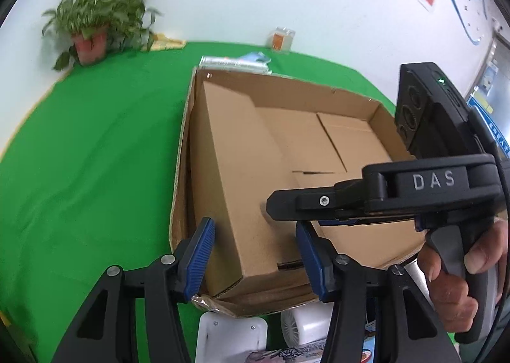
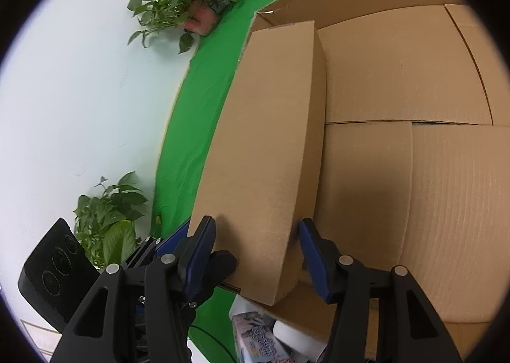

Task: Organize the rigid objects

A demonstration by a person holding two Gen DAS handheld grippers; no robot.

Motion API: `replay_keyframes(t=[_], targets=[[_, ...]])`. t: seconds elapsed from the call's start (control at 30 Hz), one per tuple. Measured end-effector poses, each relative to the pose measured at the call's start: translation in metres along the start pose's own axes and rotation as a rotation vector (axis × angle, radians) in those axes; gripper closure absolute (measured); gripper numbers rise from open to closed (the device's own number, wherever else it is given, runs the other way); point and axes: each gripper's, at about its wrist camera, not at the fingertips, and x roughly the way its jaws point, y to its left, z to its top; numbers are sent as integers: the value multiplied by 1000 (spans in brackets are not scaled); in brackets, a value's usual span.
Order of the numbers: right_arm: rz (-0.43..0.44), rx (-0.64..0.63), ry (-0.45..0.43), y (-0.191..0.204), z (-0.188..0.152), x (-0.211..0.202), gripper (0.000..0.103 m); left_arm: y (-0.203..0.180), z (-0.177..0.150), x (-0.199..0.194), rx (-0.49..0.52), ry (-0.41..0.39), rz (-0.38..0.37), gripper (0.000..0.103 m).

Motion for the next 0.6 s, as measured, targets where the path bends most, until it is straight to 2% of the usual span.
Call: replay_keyframes(t=[0.13, 0.17, 0.2, 0.3, 0.37, 0.4, 0.43, 0.5, 0.53, 0.57, 0.6], targets=[[10, 53, 14, -6, -1, 8, 47, 11, -4, 1, -26, 9, -17, 56], [31, 61, 22, -6, -3, 8, 47, 13, -4, 1, -26, 3, -18, 54], [47, 52, 27, -5, -6, 7, 46, 14, -5, -3, -24, -4, -20, 46], [27, -6, 23, 4, -14, -3, 45, 16, -18, -17, -3, -36, 19, 37], [4, -24, 15, 6, -19, -8, 63, 20, -23, -20, 0, -55, 42, 37], [10, -30, 28, 7, -21, -5, 81, 24, -25, -22, -11, -60, 37, 37], [16, -24, 46, 7, -21, 1, 86, 27, -26, -22, -24, -61, 28, 37], [38, -12, 61, 8, -23, 13, 88, 29, -26, -18, -38, -51, 2, 39], [66, -9, 67, 10, -25, 20, 91, 29, -28, -18, -29, -44, 25, 39], [64, -6, 66, 12, -26, 22, 91, 28, -28, -17, -16, -35, 33, 39], [44, -13, 56, 15, -27, 22, 92, 31, -30, -16, -25, -28, 3, 39]])
